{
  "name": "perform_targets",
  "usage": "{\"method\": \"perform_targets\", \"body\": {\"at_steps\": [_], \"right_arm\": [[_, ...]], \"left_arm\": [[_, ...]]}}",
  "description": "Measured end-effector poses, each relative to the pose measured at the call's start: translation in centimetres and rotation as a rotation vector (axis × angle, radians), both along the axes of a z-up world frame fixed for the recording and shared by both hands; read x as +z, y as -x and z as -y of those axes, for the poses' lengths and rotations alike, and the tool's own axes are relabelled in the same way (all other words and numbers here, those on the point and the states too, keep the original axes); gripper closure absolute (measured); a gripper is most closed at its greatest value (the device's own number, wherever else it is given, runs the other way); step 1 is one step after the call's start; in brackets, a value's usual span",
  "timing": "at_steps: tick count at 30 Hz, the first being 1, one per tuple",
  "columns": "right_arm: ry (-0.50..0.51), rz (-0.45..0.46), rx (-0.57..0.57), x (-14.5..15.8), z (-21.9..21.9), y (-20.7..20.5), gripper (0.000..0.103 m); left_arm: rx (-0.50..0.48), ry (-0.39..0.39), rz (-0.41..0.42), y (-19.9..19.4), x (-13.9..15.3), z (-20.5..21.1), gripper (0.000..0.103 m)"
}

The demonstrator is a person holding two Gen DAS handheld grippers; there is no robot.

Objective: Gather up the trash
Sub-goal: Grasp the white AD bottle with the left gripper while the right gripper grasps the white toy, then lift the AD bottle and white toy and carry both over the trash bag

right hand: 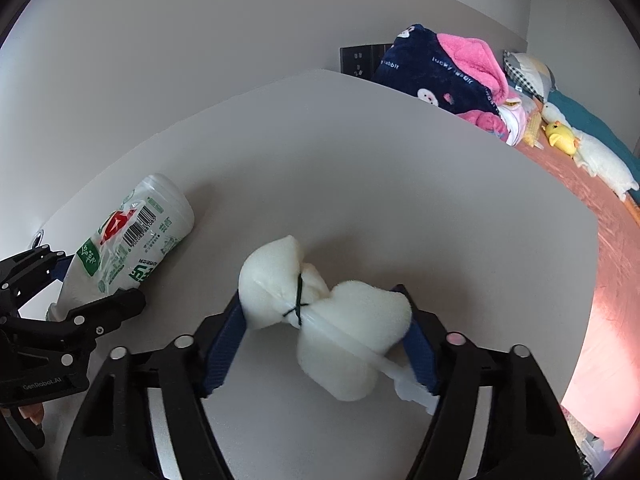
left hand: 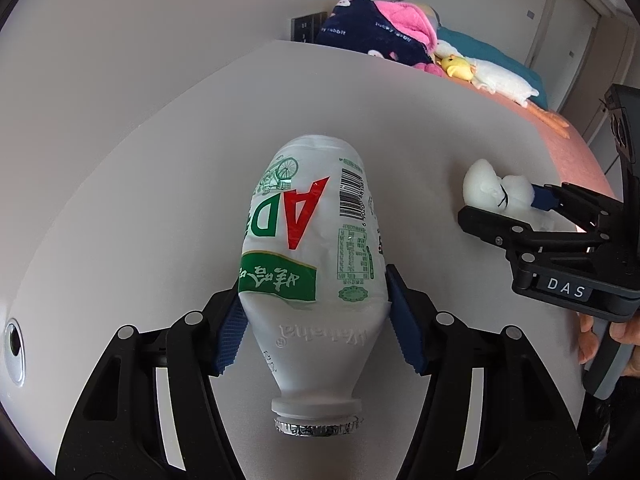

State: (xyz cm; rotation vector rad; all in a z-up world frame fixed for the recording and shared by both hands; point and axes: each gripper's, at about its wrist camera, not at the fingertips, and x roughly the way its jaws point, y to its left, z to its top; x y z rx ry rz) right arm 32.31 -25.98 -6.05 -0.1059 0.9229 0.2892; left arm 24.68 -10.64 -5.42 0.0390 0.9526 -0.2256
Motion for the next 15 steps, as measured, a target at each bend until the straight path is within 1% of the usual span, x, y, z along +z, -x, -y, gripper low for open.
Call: {"method": "perform_targets", "body": {"at_steps": [2, 5, 9, 15], "right_arm": [[-0.026, 0.002, -0.004, 0.1, 0.3, 0.1, 0.048], [-0.058, 0.003, -0.012, 0.2, 0.7, 0.4, 0.057], [-0.082, 0.005, -0.010, 0.4, 0.9, 1.1, 0.060], [-0.108, 0.000, -0.034, 0.7, 1.6, 1.9, 0.061]], "left_arm": [[0.001, -0.010, 0.005, 0.1, 0.0, 0.2, 0.042], [0.013, -0.003, 0.006, 0.0, 0.0, 0.2, 0.042], [0.014, 0.053, -0.002, 0.2, 0.2, -0.3, 0.042], [-0.001, 0.051, -0.002, 0.4, 0.2, 0.2, 0.042]]}}
